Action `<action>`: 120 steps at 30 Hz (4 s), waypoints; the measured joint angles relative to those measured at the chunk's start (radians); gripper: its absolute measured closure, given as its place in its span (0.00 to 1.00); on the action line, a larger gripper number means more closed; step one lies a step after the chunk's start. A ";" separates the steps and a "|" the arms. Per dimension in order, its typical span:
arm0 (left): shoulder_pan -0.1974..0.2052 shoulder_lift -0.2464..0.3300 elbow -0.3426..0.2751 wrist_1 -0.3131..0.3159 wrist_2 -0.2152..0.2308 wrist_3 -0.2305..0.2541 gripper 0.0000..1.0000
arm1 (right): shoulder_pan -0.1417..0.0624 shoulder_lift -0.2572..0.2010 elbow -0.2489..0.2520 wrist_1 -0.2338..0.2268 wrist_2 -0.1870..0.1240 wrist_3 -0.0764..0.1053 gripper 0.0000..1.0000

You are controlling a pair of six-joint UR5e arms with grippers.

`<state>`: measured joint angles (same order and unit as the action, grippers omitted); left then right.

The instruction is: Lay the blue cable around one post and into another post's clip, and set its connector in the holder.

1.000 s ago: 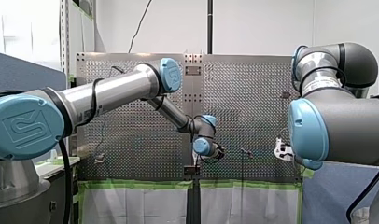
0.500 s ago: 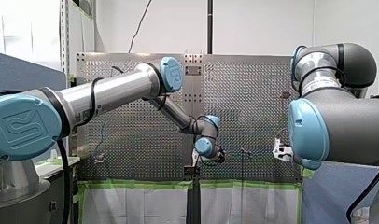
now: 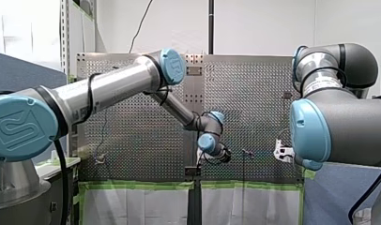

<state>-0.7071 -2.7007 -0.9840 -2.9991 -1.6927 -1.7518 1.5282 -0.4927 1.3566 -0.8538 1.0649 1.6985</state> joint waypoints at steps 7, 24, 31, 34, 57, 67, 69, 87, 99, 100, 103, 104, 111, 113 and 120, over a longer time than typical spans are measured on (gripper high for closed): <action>-0.024 0.037 -0.026 0.011 0.004 0.000 0.00 | 0.002 0.001 0.000 0.005 0.000 -0.001 1.00; -0.070 0.040 -0.028 0.015 0.005 -0.069 0.00 | 0.003 0.001 -0.001 0.007 0.001 -0.002 1.00; -0.077 0.039 -0.029 0.023 -0.001 -0.102 0.00 | 0.003 0.001 -0.001 0.006 0.001 -0.002 1.00; -0.079 0.040 -0.029 0.028 -0.002 -0.110 0.00 | 0.003 0.001 -0.001 0.005 0.001 -0.002 1.00; -0.086 0.039 -0.030 0.045 -0.013 -0.121 0.00 | 0.006 0.001 -0.001 0.008 0.001 -0.002 1.00; -0.087 0.040 -0.032 0.033 -0.023 -0.108 0.00 | 0.007 0.001 -0.001 0.011 0.001 -0.002 1.00; -0.090 0.041 -0.034 0.022 -0.033 -0.097 0.00 | 0.007 0.001 -0.001 0.011 0.001 -0.002 1.00; -0.108 0.171 -0.173 0.101 -0.110 -0.030 0.00 | 0.009 0.001 -0.001 0.012 0.002 -0.002 1.00; -0.131 0.267 -0.269 0.183 -0.128 -0.018 0.00 | 0.010 0.002 0.000 0.014 0.002 0.002 1.00; -0.130 0.277 -0.279 0.193 -0.129 -0.026 0.00 | 0.010 0.002 0.000 0.013 0.002 0.002 1.00; -0.125 0.304 -0.306 0.220 -0.134 -0.049 0.00 | 0.011 0.002 0.000 0.013 0.002 0.002 1.00; -0.124 0.312 -0.314 0.227 -0.138 -0.056 0.00 | 0.011 0.002 0.000 0.013 0.002 0.002 1.00; -0.116 0.369 -0.371 0.285 -0.188 -0.091 0.00 | 0.011 0.002 -0.001 0.015 0.001 0.002 1.00; -0.112 0.387 -0.389 0.303 -0.206 -0.097 0.00 | 0.012 0.003 -0.001 0.016 0.002 0.003 1.00; -0.102 0.444 -0.447 0.360 -0.263 -0.127 0.00 | 0.013 0.003 0.000 0.016 0.005 0.004 1.00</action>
<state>-0.8089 -2.2563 -1.4306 -2.6390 -1.9555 -1.8784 1.5411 -0.4895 1.3562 -0.8377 1.0701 1.7020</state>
